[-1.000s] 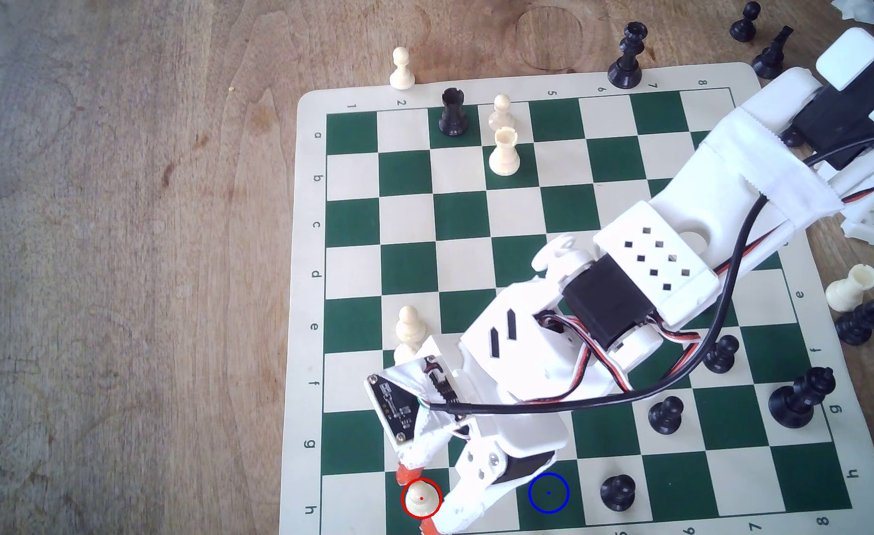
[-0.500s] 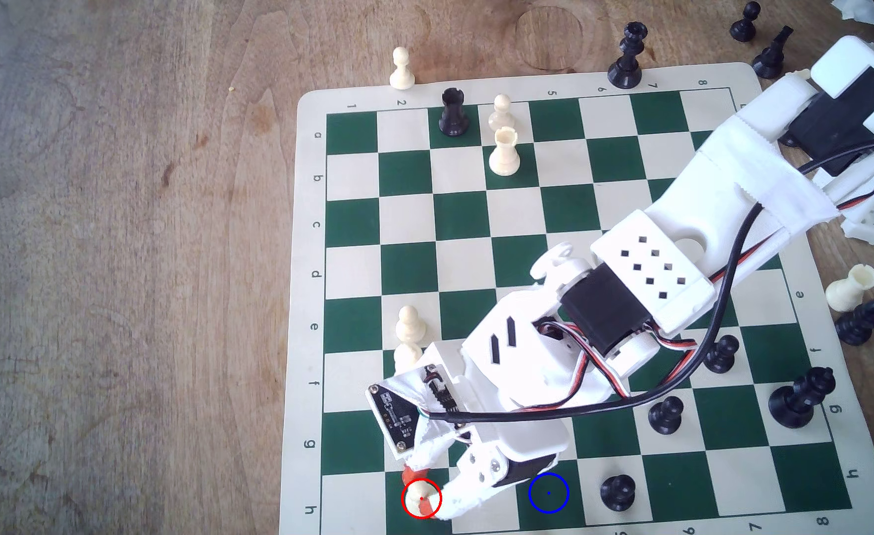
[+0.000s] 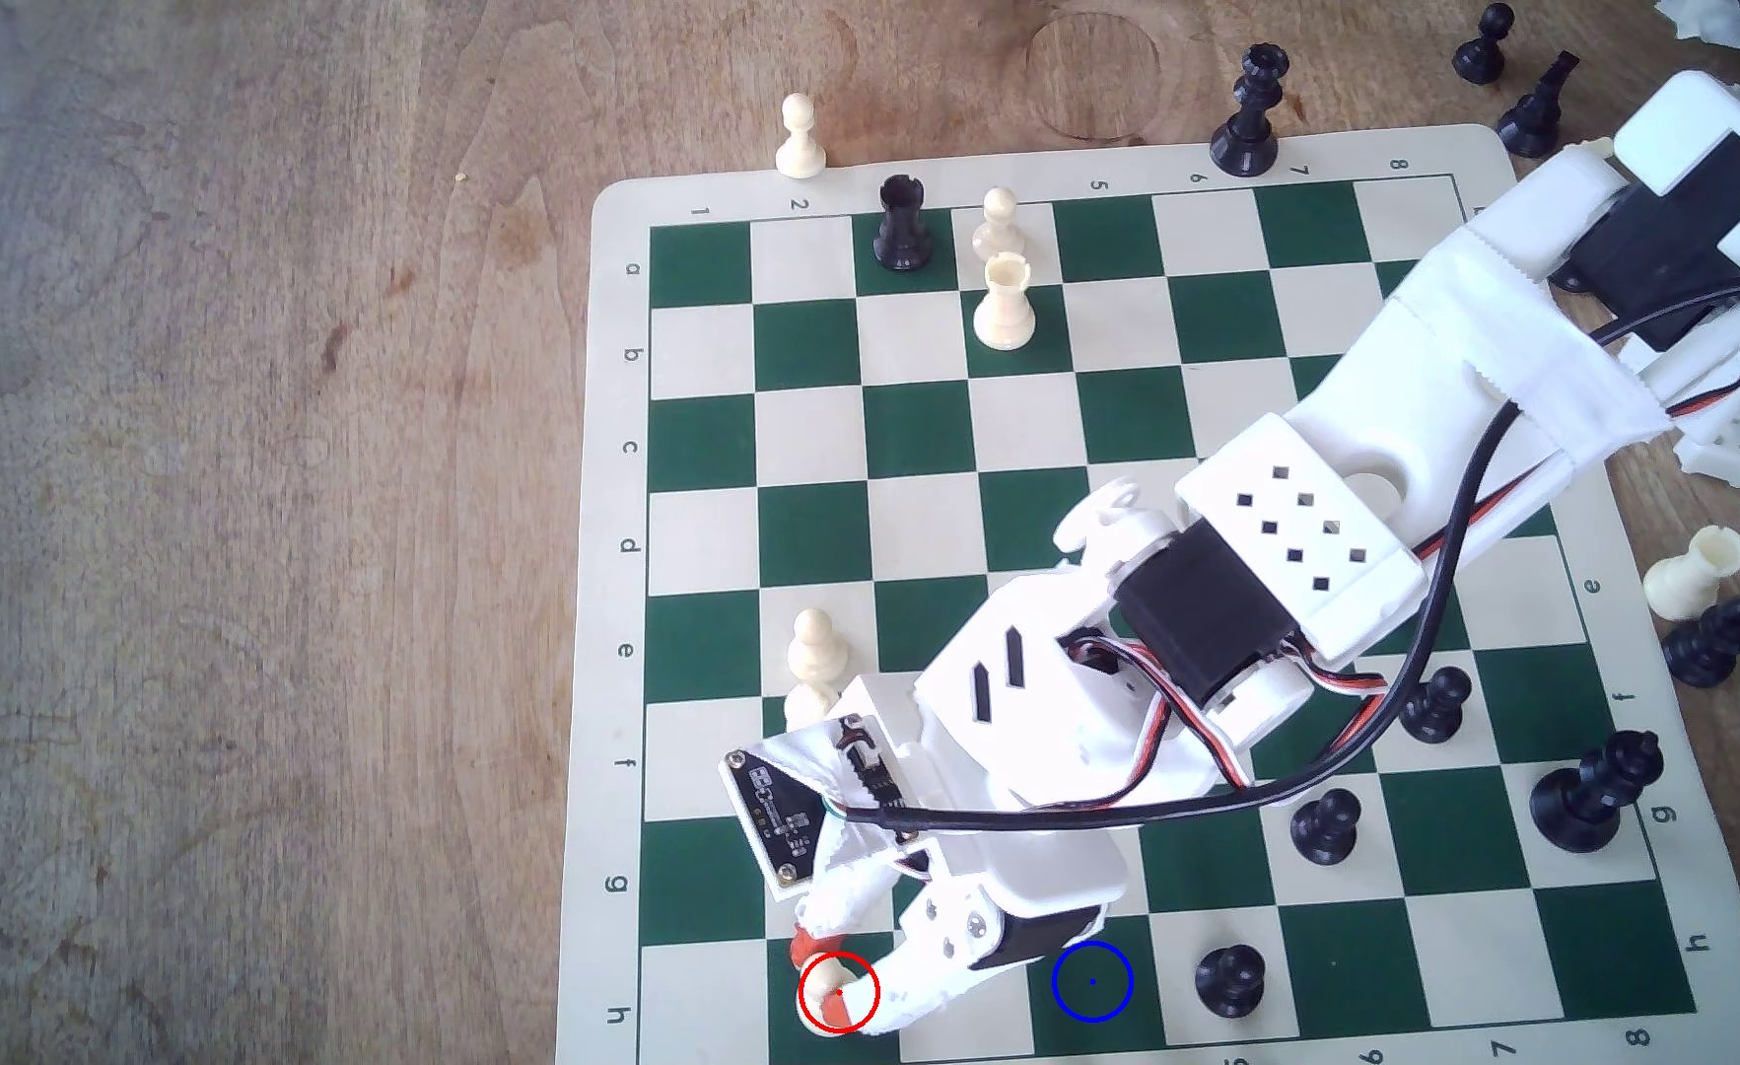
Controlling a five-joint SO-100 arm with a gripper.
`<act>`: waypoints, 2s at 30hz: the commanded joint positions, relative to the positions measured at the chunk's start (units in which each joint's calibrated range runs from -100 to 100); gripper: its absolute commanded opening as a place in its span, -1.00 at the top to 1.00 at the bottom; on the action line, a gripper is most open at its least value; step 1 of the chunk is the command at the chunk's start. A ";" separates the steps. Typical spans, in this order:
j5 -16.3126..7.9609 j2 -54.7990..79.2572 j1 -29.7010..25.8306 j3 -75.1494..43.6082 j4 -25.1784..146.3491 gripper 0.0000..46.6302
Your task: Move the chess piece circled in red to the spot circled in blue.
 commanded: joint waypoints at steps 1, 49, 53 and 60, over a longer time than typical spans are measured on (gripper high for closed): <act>-0.54 -9.10 0.55 -10.93 5.57 0.99; 0.44 -30.15 -6.57 39.39 -4.42 0.99; 0.44 -28.37 -6.26 38.84 -5.33 0.99; 0.49 -26.92 -6.02 38.39 -5.98 0.98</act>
